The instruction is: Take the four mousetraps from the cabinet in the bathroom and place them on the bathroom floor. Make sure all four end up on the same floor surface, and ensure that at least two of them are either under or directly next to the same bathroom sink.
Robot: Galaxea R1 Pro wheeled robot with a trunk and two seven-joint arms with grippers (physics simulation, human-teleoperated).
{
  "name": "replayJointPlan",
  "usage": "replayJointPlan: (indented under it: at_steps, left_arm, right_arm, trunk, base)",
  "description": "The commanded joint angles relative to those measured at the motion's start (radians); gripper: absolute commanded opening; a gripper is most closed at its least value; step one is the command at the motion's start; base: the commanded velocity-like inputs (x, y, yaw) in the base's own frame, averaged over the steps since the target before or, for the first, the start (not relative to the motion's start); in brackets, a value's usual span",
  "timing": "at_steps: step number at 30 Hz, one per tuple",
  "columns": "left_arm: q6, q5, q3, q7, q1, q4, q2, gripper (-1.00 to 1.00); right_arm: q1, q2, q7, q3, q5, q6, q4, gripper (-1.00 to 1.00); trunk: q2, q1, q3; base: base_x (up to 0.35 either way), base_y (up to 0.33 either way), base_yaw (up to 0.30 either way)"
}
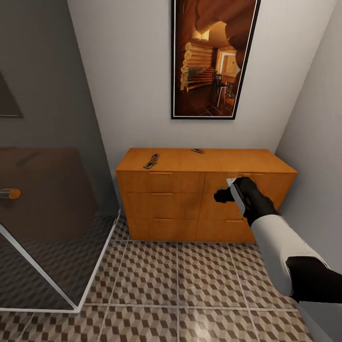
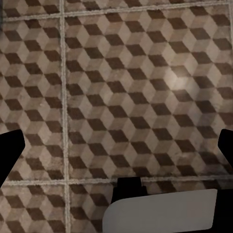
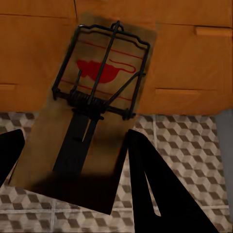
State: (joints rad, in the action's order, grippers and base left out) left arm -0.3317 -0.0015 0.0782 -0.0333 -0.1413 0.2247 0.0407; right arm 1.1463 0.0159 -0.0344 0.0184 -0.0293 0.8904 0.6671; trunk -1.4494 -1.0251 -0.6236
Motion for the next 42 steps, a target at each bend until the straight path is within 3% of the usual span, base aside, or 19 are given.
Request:
replayJointPlan:
  at_steps: [1, 5, 13, 17, 21, 26, 32, 37, 42]
  left_arm:
    - [-0.003, 0.0, 0.008, -0.003, 0.0, -0.001, 0.001, 1.0]
    - [-0.003, 0.0, 0.008, -0.003, 0.0, -0.001, 0.001, 1.0]
    - [-0.003, 0.0, 0.008, -0.003, 0.0, -0.001, 0.001, 1.0]
    - [-0.003, 0.0, 0.008, -0.003, 0.0, -0.001, 0.001, 1.0]
    - [-0.003, 0.0, 0.008, -0.003, 0.0, -0.001, 0.001, 1.0]
    - [-0.003, 0.0, 0.008, -0.003, 0.0, -0.001, 0.001, 1.0]
    - [-0.004, 0.0, 0.008, -0.003, 0.0, -0.01, 0.001, 1.0]
    - [-0.005, 0.0, 0.008, -0.003, 0.0, -0.028, 0.001, 1.0]
    - [-0.006, 0.0, 0.006, -0.003, 0.0, -0.03, 0.001, 1.0]
  right_arm:
    - [0.001, 0.0, -0.001, 0.002, 0.0, -0.022, -0.031, -1.0]
    - [0.001, 0.0, 0.001, 0.002, 0.002, -0.237, -0.244, -1.0]
    - [0.001, -0.001, 0.004, 0.004, 0.003, -0.511, -0.558, -1.0]
    - [-0.024, -0.004, 0.005, 0.004, 0.003, -0.639, -0.628, -1.0]
    - [-0.144, -0.005, 0.005, 0.005, 0.001, -0.72, -0.645, -1.0]
    - [-0.284, -0.007, 0.005, 0.005, -0.003, -0.904, -0.649, -1.0]
    - [-0.511, -0.01, 0.005, 0.006, -0.015, -1.169, -0.651, -1.0]
    - [-0.645, -0.01, 0.004, 0.006, -0.055, -1.367, -0.652, -1.0]
    - [-0.765, -0.009, 0.003, 0.005, -0.067, -1.571, -0.653, -1.0]
  trunk:
    - [-0.001, 0.0, -0.001]
    - [-0.001, 0.0, -0.001]
    - [-0.001, 0.0, -0.001]
    - [-0.001, 0.0, -0.001]
    - [-0.001, 0.0, -0.001]
    - [-0.001, 0.0, -0.001]
    - [-0.001, 0.0, -0.001]
    - [-0.001, 0.0, -0.001]
    - [-0.001, 0.0, -0.001]
  base:
    - [0.0, 0.0, 0.0]
    - [0.0, 0.0, 0.0]
    - [0.0, 0.0, 0.0]
    - [0.0, 0.0, 0.0]
    - [0.0, 0.0, 0.0]
    - [0.0, 0.0, 0.0]
    - [0.0, 0.0, 0.0]
    - [0.0, 0.0, 0.0]
    - [0.0, 0.0, 0.0]
